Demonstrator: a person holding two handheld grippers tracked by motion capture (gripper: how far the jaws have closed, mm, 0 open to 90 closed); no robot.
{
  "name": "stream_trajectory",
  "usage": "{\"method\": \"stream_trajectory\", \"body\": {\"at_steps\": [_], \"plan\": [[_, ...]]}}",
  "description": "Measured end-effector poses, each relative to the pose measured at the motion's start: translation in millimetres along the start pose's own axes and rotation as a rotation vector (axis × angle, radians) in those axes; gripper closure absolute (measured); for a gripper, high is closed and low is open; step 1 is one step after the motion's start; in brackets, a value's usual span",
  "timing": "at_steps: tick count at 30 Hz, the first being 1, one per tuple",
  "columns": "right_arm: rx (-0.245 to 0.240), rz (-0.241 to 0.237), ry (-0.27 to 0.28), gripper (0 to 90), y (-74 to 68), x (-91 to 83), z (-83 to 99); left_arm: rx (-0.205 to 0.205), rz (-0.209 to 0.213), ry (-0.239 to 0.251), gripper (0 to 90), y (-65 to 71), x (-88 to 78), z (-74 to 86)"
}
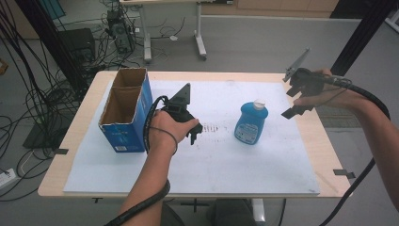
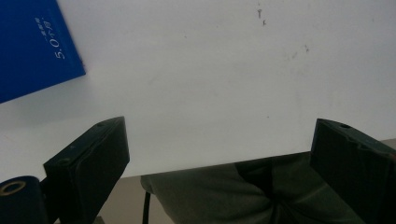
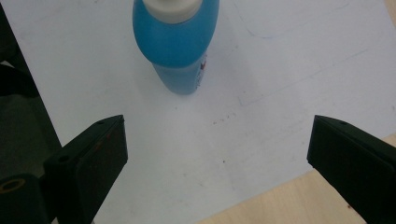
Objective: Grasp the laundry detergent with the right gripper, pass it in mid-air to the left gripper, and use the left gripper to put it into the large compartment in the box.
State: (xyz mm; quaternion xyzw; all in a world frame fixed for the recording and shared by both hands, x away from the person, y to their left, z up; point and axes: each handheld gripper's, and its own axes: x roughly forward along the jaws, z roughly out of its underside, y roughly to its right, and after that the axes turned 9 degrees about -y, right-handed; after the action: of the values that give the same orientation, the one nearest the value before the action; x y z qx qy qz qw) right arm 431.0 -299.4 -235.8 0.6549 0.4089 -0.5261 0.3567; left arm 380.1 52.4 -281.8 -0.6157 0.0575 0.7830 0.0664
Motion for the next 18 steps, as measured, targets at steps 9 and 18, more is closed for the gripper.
{"method": "stream_trajectory", "body": {"at_steps": [9, 18], "plan": [[-0.007, -0.026, 0.068, 4.6, -5.4, 21.7, 8.9, 0.015, -0.01, -0.014, 5.5, 1.4, 1.6, -2.1], [-0.008, -0.04, 0.131, 4.1, -13.2, 42.3, 12.9, 0.007, -0.008, -0.002, 5.4, -1.6, 0.1, 0.0]]}}
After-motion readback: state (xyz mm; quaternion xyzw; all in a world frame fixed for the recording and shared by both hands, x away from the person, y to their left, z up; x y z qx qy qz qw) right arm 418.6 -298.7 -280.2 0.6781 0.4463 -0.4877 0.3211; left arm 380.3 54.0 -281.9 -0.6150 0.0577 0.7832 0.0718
